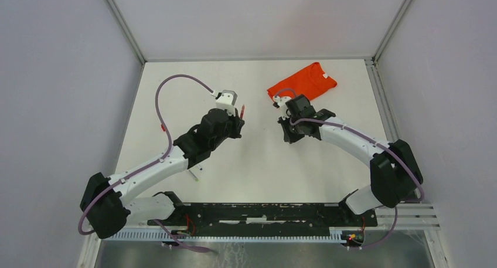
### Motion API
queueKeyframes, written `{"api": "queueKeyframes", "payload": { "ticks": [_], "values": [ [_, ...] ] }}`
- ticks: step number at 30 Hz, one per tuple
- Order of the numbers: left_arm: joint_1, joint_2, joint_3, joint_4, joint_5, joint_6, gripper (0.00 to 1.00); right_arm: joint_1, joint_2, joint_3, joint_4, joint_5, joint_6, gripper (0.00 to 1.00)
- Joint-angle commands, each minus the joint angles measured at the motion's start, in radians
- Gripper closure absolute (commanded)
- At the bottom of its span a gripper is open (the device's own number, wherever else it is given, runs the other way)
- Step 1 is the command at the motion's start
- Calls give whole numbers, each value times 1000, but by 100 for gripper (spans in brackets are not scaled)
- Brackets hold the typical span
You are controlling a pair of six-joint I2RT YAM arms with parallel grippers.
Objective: Insert the pens into the pen caps
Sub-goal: Insert the pen cap onto the pen.
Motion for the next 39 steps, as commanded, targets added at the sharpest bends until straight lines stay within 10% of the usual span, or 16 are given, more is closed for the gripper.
{"api": "queueKeyframes", "payload": {
  "ticks": [1,39],
  "values": [
    [-5,-79,15,-50,-124,66,98,7,44,78,-28,-49,-10,97],
    [-3,-220,-19,-105,-222,53,98,169,390,66,-183,148,-25,87]
  ]
}}
